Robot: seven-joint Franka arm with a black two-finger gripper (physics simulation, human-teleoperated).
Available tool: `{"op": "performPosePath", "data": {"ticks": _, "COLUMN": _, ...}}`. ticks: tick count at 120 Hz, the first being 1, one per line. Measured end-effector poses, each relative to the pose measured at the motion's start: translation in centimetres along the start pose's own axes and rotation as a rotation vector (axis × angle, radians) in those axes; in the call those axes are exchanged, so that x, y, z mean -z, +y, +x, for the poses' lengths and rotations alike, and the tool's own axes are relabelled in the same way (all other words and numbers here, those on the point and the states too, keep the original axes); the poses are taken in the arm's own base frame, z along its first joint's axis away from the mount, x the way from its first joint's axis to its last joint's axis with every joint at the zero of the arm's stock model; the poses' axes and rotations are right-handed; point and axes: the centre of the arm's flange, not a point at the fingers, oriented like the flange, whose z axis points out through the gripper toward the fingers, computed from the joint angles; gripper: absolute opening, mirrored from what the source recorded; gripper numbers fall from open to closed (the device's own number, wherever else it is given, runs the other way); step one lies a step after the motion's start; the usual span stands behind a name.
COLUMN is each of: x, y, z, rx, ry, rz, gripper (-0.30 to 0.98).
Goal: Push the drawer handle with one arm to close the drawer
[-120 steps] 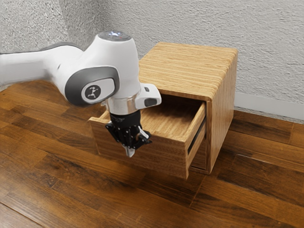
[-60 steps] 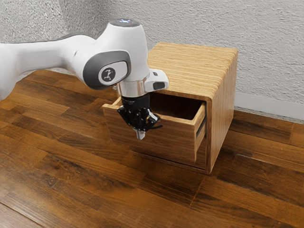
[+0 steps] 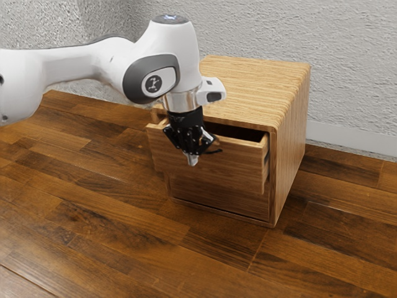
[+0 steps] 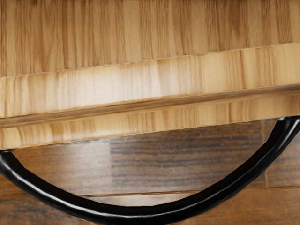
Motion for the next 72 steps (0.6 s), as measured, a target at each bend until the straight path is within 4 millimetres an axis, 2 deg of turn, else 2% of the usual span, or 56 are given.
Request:
{"op": "performPosePath", "data": {"ticks": 30, "x": -0.9, "y": 0.3, "z": 2.7, "rx": -0.013, "ry": 0.009, "rz": 0.002, "gripper": -0.1}}
{"op": "performPosePath", "data": {"ticks": 57, "x": -0.8, "y": 0.2, "z": 4.6, "rx": -0.022, "ry": 0.033, "rz": 0.005, "gripper": -0.1}}
{"op": "performPosePath", "data": {"ticks": 72, "x": -1.1, "y": 0.9, "z": 4.9, "rx": -0.036, "ry": 0.032, "rz": 0.004, "gripper": -0.1}}
